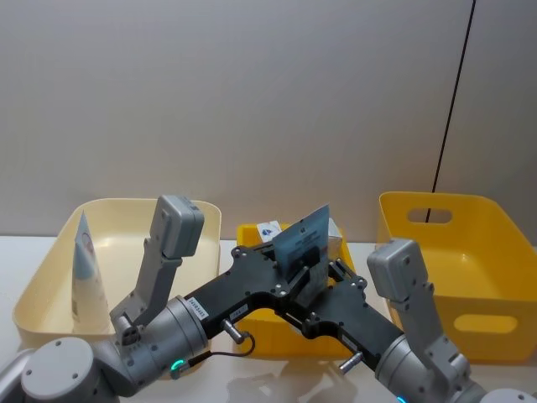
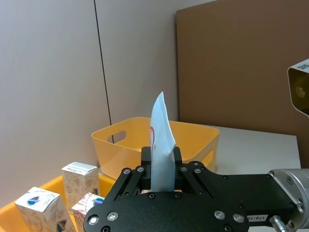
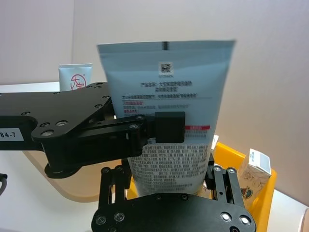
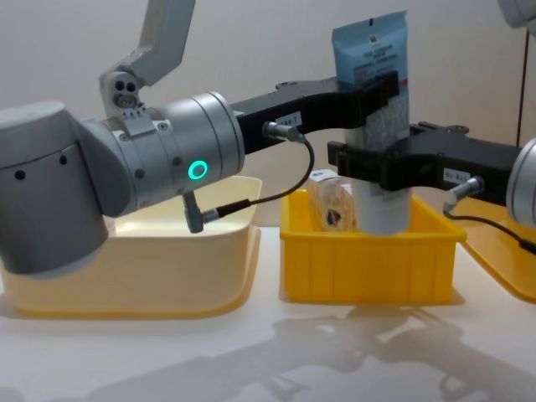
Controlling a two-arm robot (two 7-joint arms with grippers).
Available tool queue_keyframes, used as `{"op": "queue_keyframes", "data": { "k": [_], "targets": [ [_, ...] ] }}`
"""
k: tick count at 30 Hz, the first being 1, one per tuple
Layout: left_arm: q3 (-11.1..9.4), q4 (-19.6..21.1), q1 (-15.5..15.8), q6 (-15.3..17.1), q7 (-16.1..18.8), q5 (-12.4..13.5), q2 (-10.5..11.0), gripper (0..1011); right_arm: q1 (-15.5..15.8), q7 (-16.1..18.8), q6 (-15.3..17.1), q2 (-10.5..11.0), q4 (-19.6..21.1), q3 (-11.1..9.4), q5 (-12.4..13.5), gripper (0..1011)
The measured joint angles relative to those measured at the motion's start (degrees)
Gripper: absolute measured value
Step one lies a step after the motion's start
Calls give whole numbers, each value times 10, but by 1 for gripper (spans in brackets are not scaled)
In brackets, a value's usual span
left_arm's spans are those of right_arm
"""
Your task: Bimanual collaborative sorting of washing and personal care products
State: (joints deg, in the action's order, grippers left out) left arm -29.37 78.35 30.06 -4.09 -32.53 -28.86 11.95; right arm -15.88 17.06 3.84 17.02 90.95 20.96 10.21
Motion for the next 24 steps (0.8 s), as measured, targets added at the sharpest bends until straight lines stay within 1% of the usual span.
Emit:
{"op": "queue_keyframes", "data": {
  "k": [1,2,7,13,14,17,18,19,21,22,23,24],
  "targets": [
    [0,0,0,0,0,0,0,235,0,1,0,0,0,0,0,850],
    [0,0,0,0,0,0,0,236,-2,1,1,0,-1,1,-1,799],
    [0,0,0,0,0,0,0,235,-5,3,2,-1,-3,2,-3,734],
    [0,0,0,0,0,0,0,244,-7,4,3,-1,-4,3,-4,699],
    [0,0,0,0,0,0,0,283,-7,5,3,-2,-5,3,-4,693],
    [0,0,0,0,0,0,0,357,-8,5,3,-2,-5,4,-5,681],
    [0,0,0,0,0,0,0,402,-8,5,3,-2,-5,3,-5,671],
    [0,0,0,0,0,0,0,402,-8,5,3,-2,-5,3,-5,665],
    [0,0,0,0,0,0,0,463,-7,5,4,-3,-5,2,-5,654],
    [0,0,0,0,0,0,0,522,-7,5,4,-3,-5,2,-5,643],
    [0,0,0,0,0,0,0,541,-7,5,4,-3,-5,1,-5,643],
    [0,0,0,0,0,0,0,601,-6,4,4,-4,-5,0,-6,632]
  ]
}}
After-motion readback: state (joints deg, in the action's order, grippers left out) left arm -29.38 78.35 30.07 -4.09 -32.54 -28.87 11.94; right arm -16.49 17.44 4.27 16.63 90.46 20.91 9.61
